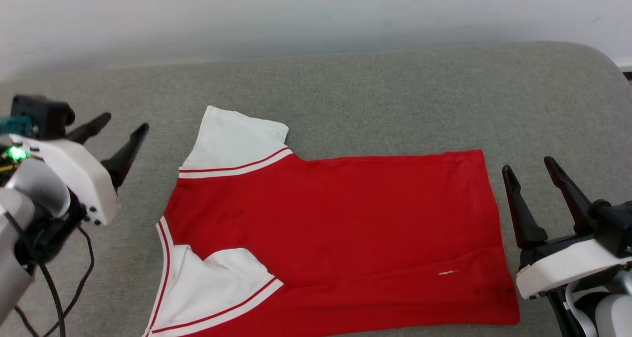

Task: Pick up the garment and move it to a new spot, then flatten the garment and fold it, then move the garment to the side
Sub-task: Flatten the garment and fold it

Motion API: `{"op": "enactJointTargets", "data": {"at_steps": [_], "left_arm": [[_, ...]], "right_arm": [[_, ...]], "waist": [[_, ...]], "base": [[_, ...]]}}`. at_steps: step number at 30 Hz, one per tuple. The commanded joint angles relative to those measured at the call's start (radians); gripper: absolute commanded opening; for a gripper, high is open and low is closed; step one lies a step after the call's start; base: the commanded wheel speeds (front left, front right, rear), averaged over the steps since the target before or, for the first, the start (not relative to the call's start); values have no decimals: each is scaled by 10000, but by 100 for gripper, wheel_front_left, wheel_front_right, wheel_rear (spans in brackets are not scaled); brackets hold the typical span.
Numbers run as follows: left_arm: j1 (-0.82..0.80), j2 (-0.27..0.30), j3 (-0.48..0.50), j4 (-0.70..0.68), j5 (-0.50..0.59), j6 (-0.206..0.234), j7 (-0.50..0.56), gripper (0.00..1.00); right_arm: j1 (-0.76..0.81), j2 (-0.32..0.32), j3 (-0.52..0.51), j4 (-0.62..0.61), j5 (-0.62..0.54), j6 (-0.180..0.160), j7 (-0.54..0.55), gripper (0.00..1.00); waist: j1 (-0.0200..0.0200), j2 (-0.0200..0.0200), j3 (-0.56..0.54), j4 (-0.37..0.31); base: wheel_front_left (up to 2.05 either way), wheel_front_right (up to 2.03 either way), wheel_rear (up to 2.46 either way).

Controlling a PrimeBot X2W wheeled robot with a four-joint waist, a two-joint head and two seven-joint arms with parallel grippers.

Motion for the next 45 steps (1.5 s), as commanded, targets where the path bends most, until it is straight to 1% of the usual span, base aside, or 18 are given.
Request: {"op": "enactJointTargets", "data": {"at_steps": [1,5,9,15,20,22,25,27,38,39,40,43,45], "left_arm": [[-299,-71,2,66,-80,-114,194,100],[-1566,-94,-167,485,-95,-575,1624,100],[-2773,-116,-313,830,-537,-887,3581,100],[-4296,-255,-425,1582,-956,-926,5828,100],[-5135,-574,-612,2119,-929,-621,7044,100],[-5476,-603,-756,2322,-753,-536,7443,100],[-5719,-751,-1013,2614,-466,-574,7772,100],[-5851,-713,-1158,2829,-292,-618,7922,100],[-5364,-920,-1653,3833,-301,-948,8170,100],[-5337,-947,-1705,3854,-287,-971,8158,54],[-5322,-986,-1711,3872,-328,-1032,8091,0],[-5382,-1046,-1744,3896,-276,-1128,7871,0],[-5473,-1078,-1584,3923,-309,-1143,7520,0]], "right_arm": [[-147,100,30,-61,-39,-11,-52,100],[-373,278,166,-155,-199,-11,-165,100],[-593,431,252,-225,-329,-10,-227,100],[-939,587,414,-232,-453,-11,-288,100],[-1193,664,381,-285,-541,-10,-367,100],[-1307,700,442,-336,-588,-10,-377,100],[-1418,721,500,-389,-644,-11,-416,100],[-1502,749,540,-431,-639,-11,-422,100],[-1648,875,508,-486,-713,-11,-454,100],[-1659,873,508,-479,-712,-11,-437,100],[-1685,872,507,-482,-715,-11,-419,100],[-1738,808,499,-478,-693,-11,-350,100],[-1833,663,443,-502,-642,-11,-269,100]], "waist": [[0,-1,370,-290],[0,-1,989,-683],[0,-1,1631,-1001],[0,-1,2528,-1385],[0,-1,3151,-1553],[0,-1,3358,-1628],[0,-1,3620,-1713],[0,-1,3768,-1774],[0,-1,4204,-1885],[0,-1,4211,-1878],[0,-1,4212,-1868],[0,-1,4100,-1794],[0,-1,3950,-1704]], "base": [[0,0,0],[0,0,0],[0,0,0],[0,0,0],[0,0,0],[0,0,0],[0,0,0],[0,0,0],[0,0,0],[0,0,0],[0,0,0],[0,0,0],[0,0,0]]}}
